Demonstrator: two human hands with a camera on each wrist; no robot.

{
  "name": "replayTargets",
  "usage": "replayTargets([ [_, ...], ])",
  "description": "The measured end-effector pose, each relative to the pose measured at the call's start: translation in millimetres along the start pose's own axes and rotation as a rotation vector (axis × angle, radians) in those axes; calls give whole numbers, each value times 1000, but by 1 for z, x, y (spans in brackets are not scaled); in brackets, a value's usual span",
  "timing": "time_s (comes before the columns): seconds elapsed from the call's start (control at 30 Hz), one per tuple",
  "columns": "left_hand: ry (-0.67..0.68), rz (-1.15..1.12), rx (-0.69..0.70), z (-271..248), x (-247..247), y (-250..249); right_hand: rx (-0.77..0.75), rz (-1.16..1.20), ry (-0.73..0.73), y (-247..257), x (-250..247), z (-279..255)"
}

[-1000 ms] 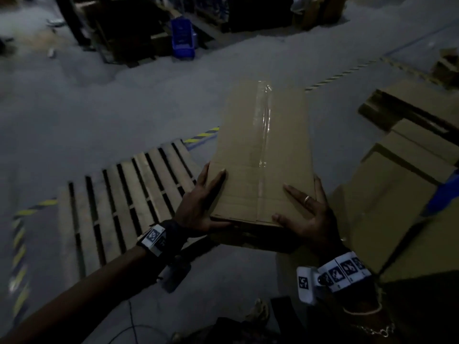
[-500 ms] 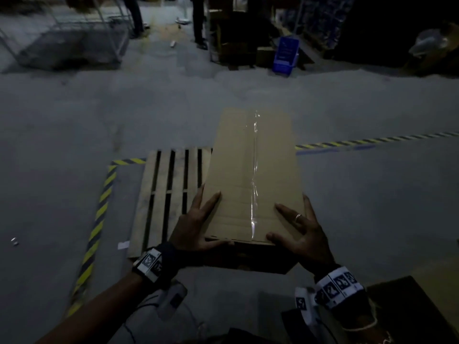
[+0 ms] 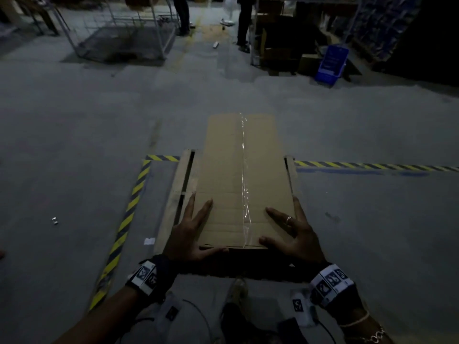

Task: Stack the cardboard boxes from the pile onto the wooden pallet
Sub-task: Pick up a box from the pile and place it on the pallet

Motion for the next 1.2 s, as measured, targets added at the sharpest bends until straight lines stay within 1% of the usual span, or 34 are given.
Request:
replayTargets([
  [0.23,12,69,-59,75,-11,57,-25,98,29,-28,36,107],
  [0.4,32,99,-102,124,-25,93,-9,128,68,-41,59,174],
  [0.5,41,89,-144,141,-31,108,5,132,105,-43,66,203],
  [0.63,28,73,-149,163,-39,126,-20,191,125,-43,76,238],
  [0.87,49,70,-209,195,-50,167,15,176,163,-44,104,289],
  [0.93,76,70,-209,207,-51,185,6,172,160,-46,116,304],
  [1.03,112,75,-201,225,-53,219,38,171,161,-49,140,327],
  [1.2,174,30,-193,258,-53,299,101,163,146,-52,193,377],
])
Point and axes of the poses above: each hand's wrist, its own z-axis towards the middle knuckle, its own x-axis out of the palm, y = z × x, the point moved 3 cm from there along z, towards the middle knuckle, and after that the axes turned 1 degree about -x, right-handed, at the moved point
